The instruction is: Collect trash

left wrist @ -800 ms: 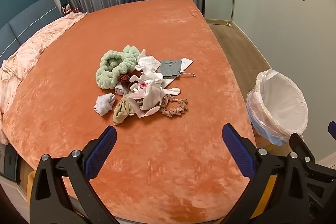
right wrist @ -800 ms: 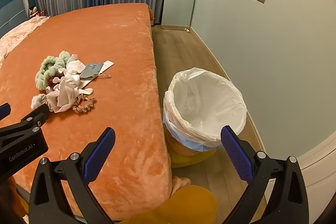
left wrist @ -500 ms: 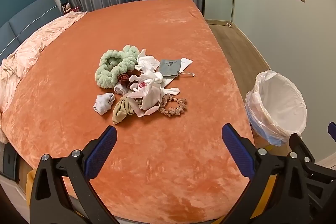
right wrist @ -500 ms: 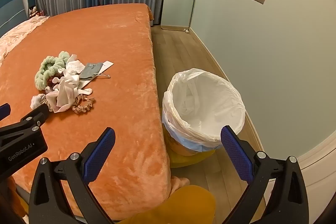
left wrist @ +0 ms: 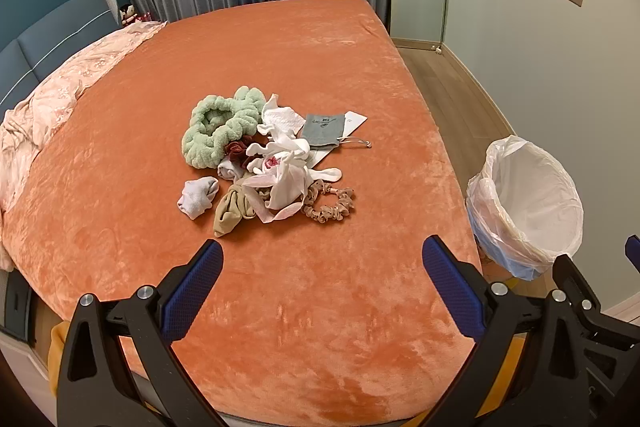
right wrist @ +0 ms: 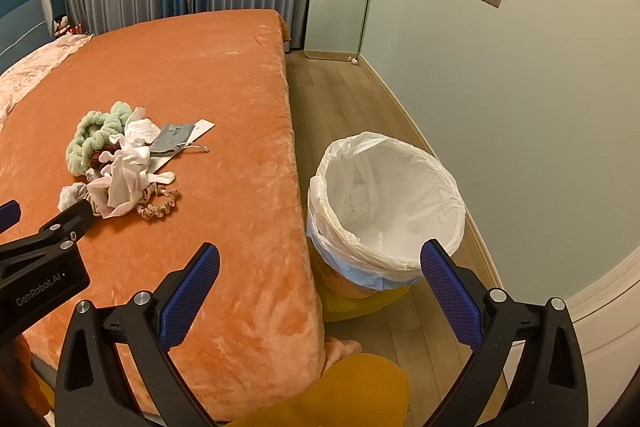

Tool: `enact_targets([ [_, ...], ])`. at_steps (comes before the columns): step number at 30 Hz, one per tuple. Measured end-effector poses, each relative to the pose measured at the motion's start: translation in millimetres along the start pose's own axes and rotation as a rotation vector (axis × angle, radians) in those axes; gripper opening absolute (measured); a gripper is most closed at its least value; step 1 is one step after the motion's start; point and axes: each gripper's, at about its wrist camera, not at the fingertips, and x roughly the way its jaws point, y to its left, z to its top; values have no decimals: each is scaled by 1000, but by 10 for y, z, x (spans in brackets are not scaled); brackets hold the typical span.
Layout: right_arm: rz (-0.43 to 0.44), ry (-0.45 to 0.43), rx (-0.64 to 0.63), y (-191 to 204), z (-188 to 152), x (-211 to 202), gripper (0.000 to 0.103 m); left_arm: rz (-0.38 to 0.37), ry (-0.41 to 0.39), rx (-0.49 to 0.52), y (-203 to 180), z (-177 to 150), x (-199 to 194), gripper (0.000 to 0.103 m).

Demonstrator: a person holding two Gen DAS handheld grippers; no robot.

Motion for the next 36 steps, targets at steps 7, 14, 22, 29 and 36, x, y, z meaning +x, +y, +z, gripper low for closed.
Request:
enact_targets([
  [7,-4,-4,3,-12,19,-6,96,11,-11,16,-55,31,-18,95],
  [14,-8,-7,10,-47,22,13,96,5,-5,5,-43,36,-13,95],
  [22,-6,-8,4,-38,3,11,96,6,-7,5,-36,35,-17,95],
  [29,-10,-11,6,-30,3,8,96,8,-5,3,-20,38,-15,95],
  [36,-10,-11,5,-27,1,-1,96,10,-11,-2,17,26,-13,95],
])
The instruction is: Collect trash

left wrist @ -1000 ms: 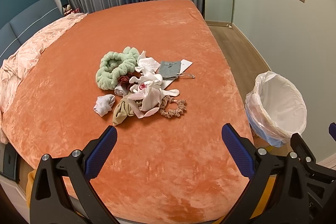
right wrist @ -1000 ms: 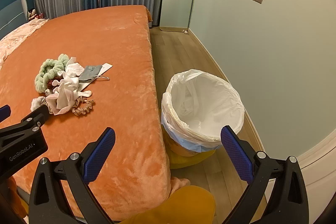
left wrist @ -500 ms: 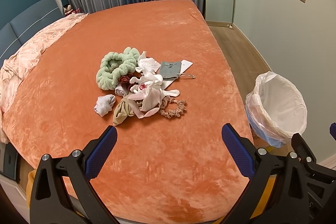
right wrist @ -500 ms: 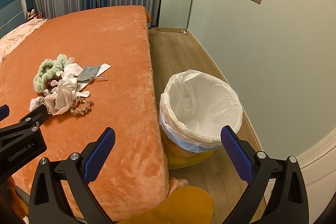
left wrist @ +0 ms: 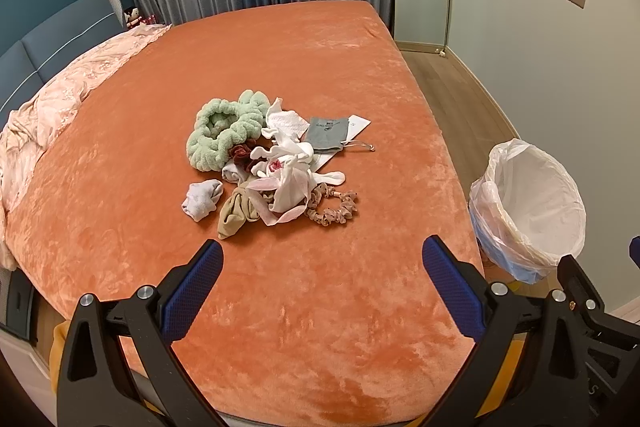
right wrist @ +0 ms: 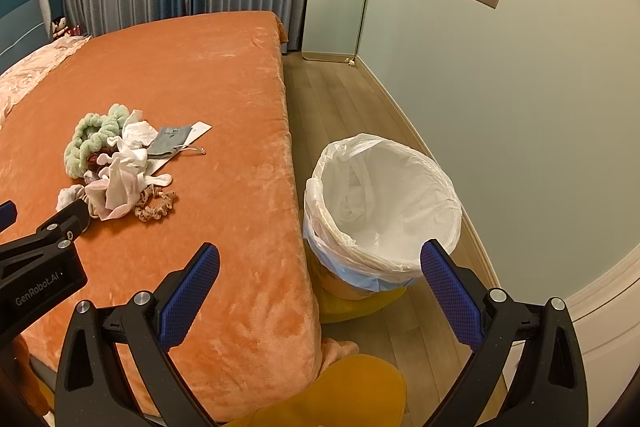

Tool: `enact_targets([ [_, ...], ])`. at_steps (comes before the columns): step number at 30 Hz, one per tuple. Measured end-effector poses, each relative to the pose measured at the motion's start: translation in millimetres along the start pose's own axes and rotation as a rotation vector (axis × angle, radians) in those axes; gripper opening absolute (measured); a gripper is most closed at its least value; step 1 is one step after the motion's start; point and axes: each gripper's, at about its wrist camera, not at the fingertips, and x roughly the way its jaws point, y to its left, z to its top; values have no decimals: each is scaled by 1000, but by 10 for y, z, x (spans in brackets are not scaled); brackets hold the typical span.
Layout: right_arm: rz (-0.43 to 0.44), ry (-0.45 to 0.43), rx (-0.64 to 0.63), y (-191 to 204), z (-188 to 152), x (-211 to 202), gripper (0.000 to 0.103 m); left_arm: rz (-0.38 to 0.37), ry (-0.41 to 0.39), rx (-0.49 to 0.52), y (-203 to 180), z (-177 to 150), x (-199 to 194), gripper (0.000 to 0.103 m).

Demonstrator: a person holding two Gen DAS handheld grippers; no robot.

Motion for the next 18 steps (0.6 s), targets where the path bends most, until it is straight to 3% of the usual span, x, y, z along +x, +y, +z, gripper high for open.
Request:
enact_targets([
  [18,1,-3,0,0,0,-9,96,1,1,-2,7,-4,0,95],
])
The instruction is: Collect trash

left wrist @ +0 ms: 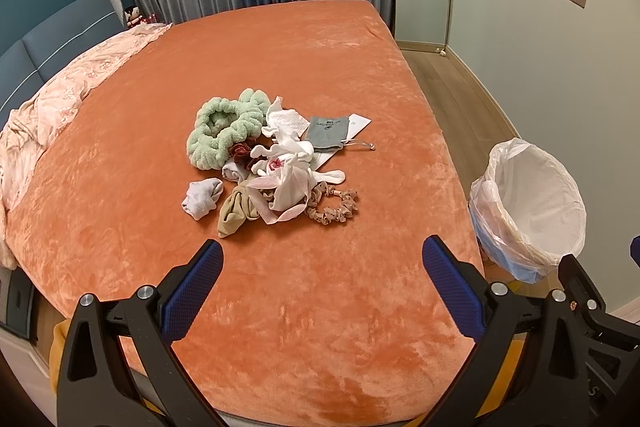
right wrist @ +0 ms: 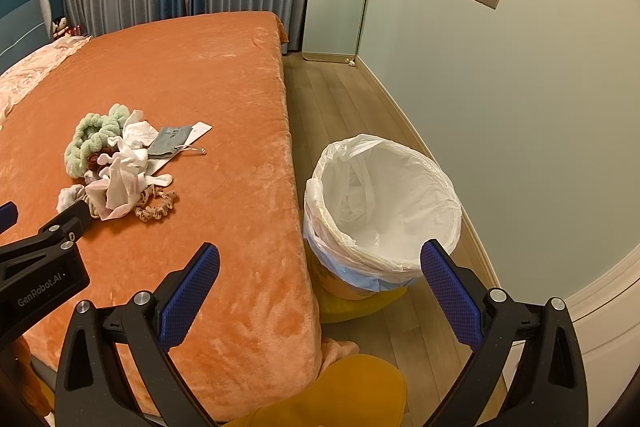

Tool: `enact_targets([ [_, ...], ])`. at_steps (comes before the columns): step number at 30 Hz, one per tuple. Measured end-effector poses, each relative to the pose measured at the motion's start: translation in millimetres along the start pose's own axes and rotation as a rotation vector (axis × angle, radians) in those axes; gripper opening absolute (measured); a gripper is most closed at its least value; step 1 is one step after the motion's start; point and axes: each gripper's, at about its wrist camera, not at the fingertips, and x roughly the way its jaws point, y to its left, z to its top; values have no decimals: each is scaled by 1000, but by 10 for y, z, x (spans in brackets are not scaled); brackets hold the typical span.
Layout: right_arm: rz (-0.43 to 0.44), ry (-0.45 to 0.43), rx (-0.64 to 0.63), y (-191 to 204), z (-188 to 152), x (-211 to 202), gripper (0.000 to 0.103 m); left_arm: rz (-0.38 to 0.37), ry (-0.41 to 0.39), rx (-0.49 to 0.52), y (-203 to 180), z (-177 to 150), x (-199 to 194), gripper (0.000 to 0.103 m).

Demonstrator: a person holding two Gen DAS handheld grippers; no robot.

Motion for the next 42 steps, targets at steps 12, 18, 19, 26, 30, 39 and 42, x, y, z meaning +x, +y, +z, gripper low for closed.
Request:
enact_targets([
  [12,1,-3,14,-33,14,-17,96,2,-1,0,1,-2,0,95],
  [18,-1,-4,14,-37,15,-21,96,4,-1,-2,5,-1,1,95],
  [19,0,-3,16,-38,16,-20,96,2,0,-2,3,0,-1,95],
  [26,-4,-5,13,-29,26,-31,96,4,-1,1,5,-1,-2,95],
  [30,-4,-6,12,-33,26,-30,96,0,-2,3,11,1,-9,95],
  [39,-40,-16,19,-59,37,-38,96,-8,8,-3,9,24,5,95],
  [42,-40,-19,44,-77,38,-36,96,-6,5,-8,12,19,18,95],
])
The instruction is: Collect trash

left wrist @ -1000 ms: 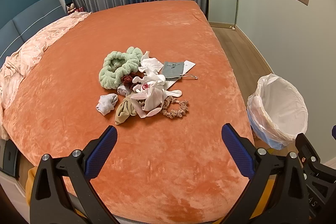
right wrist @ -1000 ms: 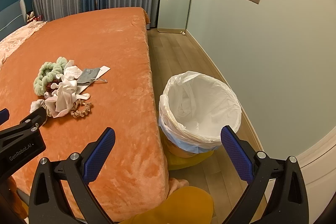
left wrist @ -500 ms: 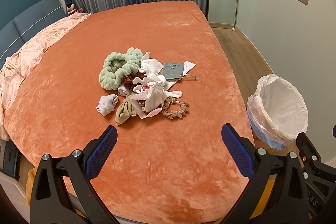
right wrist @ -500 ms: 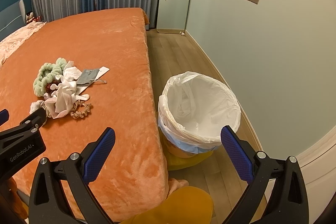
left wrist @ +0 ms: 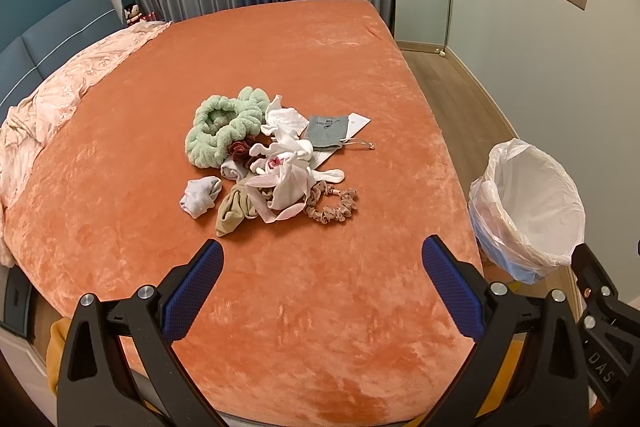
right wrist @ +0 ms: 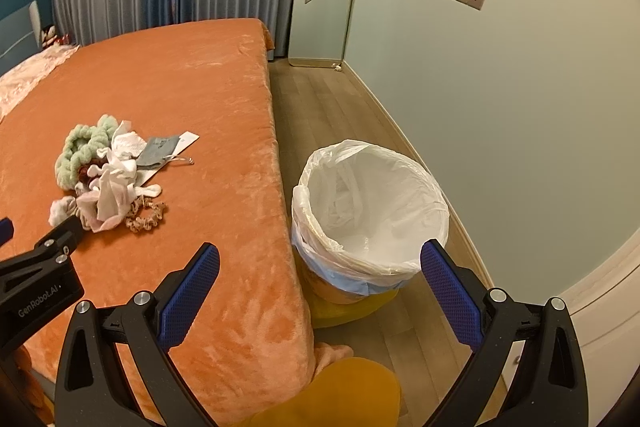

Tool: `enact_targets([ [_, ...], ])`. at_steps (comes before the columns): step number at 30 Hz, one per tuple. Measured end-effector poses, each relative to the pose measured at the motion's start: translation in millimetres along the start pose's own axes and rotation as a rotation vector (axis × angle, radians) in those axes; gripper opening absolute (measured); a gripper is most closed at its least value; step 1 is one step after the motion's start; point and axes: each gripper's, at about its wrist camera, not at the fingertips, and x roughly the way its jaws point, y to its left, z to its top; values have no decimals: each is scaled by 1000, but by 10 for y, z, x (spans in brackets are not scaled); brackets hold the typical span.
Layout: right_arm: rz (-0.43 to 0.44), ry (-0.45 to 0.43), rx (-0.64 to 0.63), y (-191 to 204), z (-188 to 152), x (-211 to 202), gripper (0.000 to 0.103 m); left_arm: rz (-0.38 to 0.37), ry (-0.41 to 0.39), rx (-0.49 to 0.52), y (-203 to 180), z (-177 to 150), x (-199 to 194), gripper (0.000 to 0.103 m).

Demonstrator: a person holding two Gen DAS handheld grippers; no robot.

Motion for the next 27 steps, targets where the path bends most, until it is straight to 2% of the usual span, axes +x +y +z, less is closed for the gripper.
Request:
enact_targets([
  [7,35,16,31,21,0,11,96,-47,23,-18,46,-15,65,95],
  [11,52,27,4,96,8,25,96,-61,25,-49,133,-20,121,95],
  [18,26,14,-38,202,26,57,96,-53,5,-37,270,16,233,95],
  [21,34,12,-41,249,45,96,96,-80,27,-42,375,10,346,95],
  [27,56,11,-65,452,78,192,96,-56,21,-42,648,14,550,95],
])
